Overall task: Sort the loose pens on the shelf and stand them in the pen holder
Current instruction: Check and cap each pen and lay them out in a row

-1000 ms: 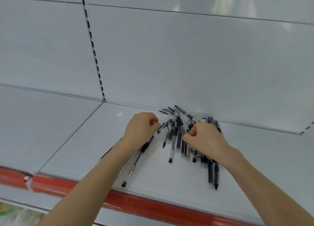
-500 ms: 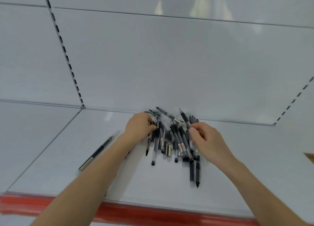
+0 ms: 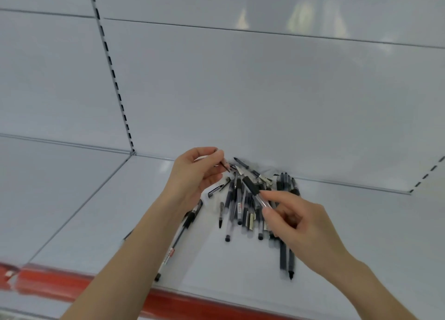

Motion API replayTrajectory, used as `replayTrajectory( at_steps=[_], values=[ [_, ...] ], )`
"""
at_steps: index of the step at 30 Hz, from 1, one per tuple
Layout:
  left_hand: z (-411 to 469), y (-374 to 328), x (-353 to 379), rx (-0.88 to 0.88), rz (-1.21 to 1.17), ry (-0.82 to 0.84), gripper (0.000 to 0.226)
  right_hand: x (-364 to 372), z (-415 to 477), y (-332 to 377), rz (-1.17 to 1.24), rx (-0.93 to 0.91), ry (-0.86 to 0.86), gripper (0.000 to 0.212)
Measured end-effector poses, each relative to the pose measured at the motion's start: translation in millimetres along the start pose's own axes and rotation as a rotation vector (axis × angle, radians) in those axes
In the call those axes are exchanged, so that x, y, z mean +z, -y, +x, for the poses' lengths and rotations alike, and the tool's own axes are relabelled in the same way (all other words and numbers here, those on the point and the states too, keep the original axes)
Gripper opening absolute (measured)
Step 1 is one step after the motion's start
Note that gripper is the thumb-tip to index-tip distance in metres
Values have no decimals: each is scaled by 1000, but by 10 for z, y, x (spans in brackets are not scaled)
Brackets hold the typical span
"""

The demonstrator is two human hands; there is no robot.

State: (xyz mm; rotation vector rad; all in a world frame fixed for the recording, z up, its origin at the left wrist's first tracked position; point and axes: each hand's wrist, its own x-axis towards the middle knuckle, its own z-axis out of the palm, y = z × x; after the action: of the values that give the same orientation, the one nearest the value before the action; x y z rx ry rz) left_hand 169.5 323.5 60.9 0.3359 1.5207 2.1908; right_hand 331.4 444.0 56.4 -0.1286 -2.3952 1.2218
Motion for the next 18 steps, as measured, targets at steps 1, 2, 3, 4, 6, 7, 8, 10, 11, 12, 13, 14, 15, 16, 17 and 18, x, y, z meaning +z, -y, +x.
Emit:
replayTrajectory(
  at_steps=[1, 2, 3, 4, 6, 7, 8, 10, 11, 12, 13, 14, 15, 16, 17, 18],
  values=[
    [-22, -9, -1, 8, -15, 4, 14, 9, -1, 13, -1, -6, 6, 36],
    [-38, -14, -4, 18, -27, 8, 13, 16, 1, 19, -2, -13, 11, 36],
    [-53, -19, 0, 26, -33, 14, 12, 19, 7, 25, -3, -19, 15, 37],
    [-62, -20, 5, 32, -35, 20, 12, 21, 9, 28, -4, -23, 20, 37],
    [-87, -28, 23, 37, -37, 33, 13, 27, 17, 28, 2, -21, 28, 35],
    [-100, -32, 34, 38, -38, 39, 13, 31, 24, 26, 8, -15, 33, 33],
    [-110, -30, 48, 41, -39, 46, 12, 35, 30, 21, 12, -10, 36, 32],
    [-146, -27, 87, 51, -36, 62, 9, 42, 47, 19, 14, -6, 30, 29],
    [-165, -21, 110, 57, -33, 69, 8, 46, 53, 18, 18, -5, 21, 27],
    [-182, -11, 134, 65, -29, 76, 8, 49, 59, 14, 24, -3, 12, 24],
    [-199, 0, 158, 75, -25, 79, 8, 53, 64, 11, 32, -2, 3, 22],
    [-214, 13, 180, 89, -23, 78, 8, 56, 69, 2, 40, -5, -5, 21],
    [-226, 24, 196, 101, -24, 73, 9, 59, 74, -3, 44, -12, -12, 21],
    [-237, 36, 209, 113, -26, 68, 11, 63, 80, -4, 47, -22, -19, 21],
    [-246, 43, 218, 121, -26, 59, 12, 70, 87, 3, 48, -32, -24, 22],
    [-248, 47, 223, 128, -22, 50, 13, 82, 94, 14, 47, -40, -30, 23]
  ],
)
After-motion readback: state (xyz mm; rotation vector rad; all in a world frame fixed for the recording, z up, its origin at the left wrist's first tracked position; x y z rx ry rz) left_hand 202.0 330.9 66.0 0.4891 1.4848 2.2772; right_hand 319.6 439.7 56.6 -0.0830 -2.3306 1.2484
